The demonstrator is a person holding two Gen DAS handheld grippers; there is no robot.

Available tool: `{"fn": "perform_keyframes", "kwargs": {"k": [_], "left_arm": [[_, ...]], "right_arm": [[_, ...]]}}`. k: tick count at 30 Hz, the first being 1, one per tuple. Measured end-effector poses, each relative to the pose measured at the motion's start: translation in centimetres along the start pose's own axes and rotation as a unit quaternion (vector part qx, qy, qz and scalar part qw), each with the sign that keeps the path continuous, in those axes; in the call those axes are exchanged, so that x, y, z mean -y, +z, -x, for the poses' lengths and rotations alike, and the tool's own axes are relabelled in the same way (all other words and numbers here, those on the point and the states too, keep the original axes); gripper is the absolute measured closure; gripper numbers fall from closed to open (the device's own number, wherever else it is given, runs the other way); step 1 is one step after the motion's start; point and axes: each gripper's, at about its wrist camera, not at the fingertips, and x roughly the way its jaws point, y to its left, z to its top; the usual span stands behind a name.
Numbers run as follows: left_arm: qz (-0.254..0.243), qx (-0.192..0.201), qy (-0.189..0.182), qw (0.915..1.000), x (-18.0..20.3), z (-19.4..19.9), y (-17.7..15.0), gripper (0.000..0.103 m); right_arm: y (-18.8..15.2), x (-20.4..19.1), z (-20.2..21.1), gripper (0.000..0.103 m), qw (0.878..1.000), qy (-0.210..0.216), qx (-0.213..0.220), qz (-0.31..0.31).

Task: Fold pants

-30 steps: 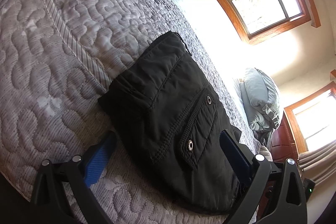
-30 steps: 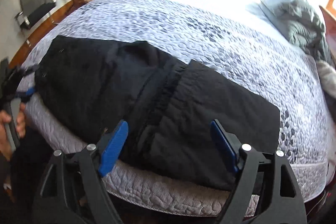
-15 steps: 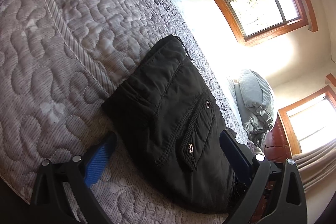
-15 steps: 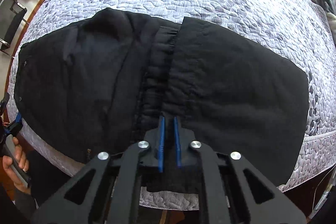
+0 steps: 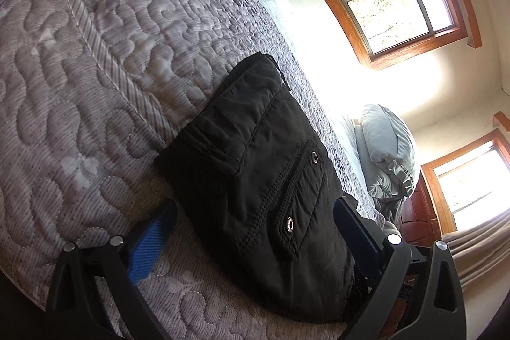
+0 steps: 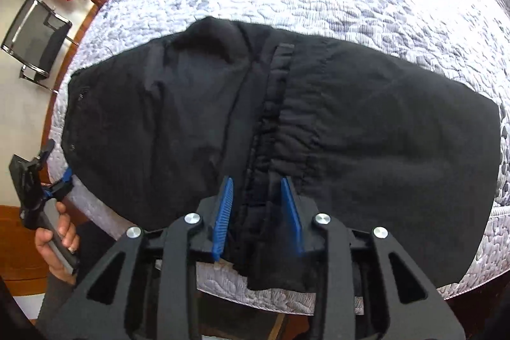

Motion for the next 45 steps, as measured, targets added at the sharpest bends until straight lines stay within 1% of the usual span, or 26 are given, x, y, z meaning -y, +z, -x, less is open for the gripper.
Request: {"fn": "perform_keyframes", "kwargs": {"k": [2,4,6,8,9,11,13,14,15,16,17,18,19,20,21,23,25,27,30,31,33,35,38,41,43,45], "left_arm": [[0.001,0.001,-0.001,1.0,-0.1,0.1,0.1,0.004],[0.002,0.0,0.0,1.0,-0.2,0.1,0.1,0.004],[0.0,0.0,0.004,1.0,-0.1,0.0,0.1,0.004],[-0.002,0.0,0.006,1.0,0.0,-0.1,0.1,0.004],[-0.002,-0.001,0.007,1.0,0.1,-0.2,0.1,0.004],[0.003,-0.002,0.006,1.0,0.0,-0.2,0.2,0.004],[0.014,-0.007,0.004,0.9999,0.0,-0.2,0.4,0.004],[0.022,-0.011,0.003,0.9997,-0.1,-0.2,0.6,0.004],[0.033,-0.013,-0.001,0.9994,-0.2,-0.1,0.7,0.004],[0.047,-0.009,-0.009,0.9988,-0.4,0.1,0.8,0.004],[0.062,-0.006,-0.014,0.9979,-0.8,0.1,0.9,0.004],[0.08,-0.005,-0.017,0.9966,-1.1,0.1,1.0,0.004],[0.099,-0.002,-0.023,0.9948,-1.5,0.1,1.1,0.004],[0.118,0.0,-0.031,0.9925,-1.9,0.1,1.3,0.004],[0.133,0.002,-0.04,0.9903,-2.2,0.0,1.4,0.004],[0.163,0.003,-0.056,0.9851,-2.7,-0.1,1.7,0.004],[0.186,0.003,-0.066,0.9802,-3.3,-0.3,1.9,0.004],[0.197,0.004,-0.066,0.9782,-3.6,-0.5,2.0,0.004],[0.212,0.003,-0.071,0.9746,-3.9,-0.9,2.3,0.004],[0.219,0.004,-0.073,0.973,-4.0,-1.0,2.3,0.004],[0.224,0.002,-0.066,0.9724,-4.0,-1.4,2.5,0.004],[0.227,0.001,-0.062,0.9719,-4.2,-1.6,2.4,0.004],[0.23,0.003,-0.056,0.9717,-4.0,-1.7,2.0,0.004],[0.239,0.008,-0.056,0.9694,-4.2,-1.3,1.5,0.004],[0.24,0.009,-0.036,0.9701,-4.2,-1.1,1.4,0.004],[0.222,0.004,-0.009,0.9751,-3.4,-1.5,1.4,0.004]], "right_arm": [[0.2,0.3,2.0,0.073,1.0,-0.002,0.031,0.0],[0.5,1.1,2.7,0.079,0.998,-0.025,0.048,-0.008],[0.5,1.5,2.0,0.085,0.998,-0.05,0.029,-0.012],[0.1,1.2,0.5,0.085,0.998,-0.065,0.001,-0.003],[0.0,0.9,-0.4,0.085,0.998,-0.066,-0.016,0.004],[-0.3,0.4,-1.2,0.085,0.996,-0.073,-0.033,0.029],[0.2,-0.1,-1.0,0.084,0.995,-0.072,-0.046,0.049],[1.0,-0.5,-0.2,0.082,0.995,-0.066,-0.046,0.056],[1.9,-1.1,0.8,0.07,0.995,-0.058,-0.043,0.067],[3.2,-2.1,2.0,0.061,0.994,-0.046,-0.042,0.087],[4.5,-3.4,2.9,0.041,0.993,-0.026,-0.046,0.109],[6.1,-5.3,3.9,0.029,0.989,-0.001,-0.047,0.138],[7.6,-7.3,4.6,0.025,0.985,0.013,-0.046,0.169],[9.1,-9.2,4.9,0.017,0.979,0.031,-0.052,0.197],[10.7,-11.3,4.9,0.012,0.971,0.058,-0.064,0.224],[13.7,-15.4,3.7,0.011,0.953,0.113,-0.105,0.259],[16.2,-19.6,1.4,0.011,0.93,0.146,-0.158,0.298],[17.8,-23.6,-1.1,0.01,0.905,0.153,-0.194,0.347],[19.6,-28.9,-5.5,0.01,0.873,0.15,-0.256,0.387],[19.5,-29.9,-6.7,0.01,0.864,0.143,-0.268,0.402],[19.8,-31.9,-8.5,0.01,0.847,0.136,-0.28,0.432],[20.0,-33.7,-10.4,0.01,0.829,0.146,-0.3,0.448],[20.3,-35.6,-12.9,0.01,0.811,0.162,-0.32,0.463],[20.3,-36.6,-15.3,0.01,0.795,0.164,-0.342,0.474],[20.0,-37.1,-16.5,0.01,0.781,0.16,-0.356,0.487],[19.5,-37.6,-17.6,0.01,0.767,0.16,-0.37,0.5]]}}
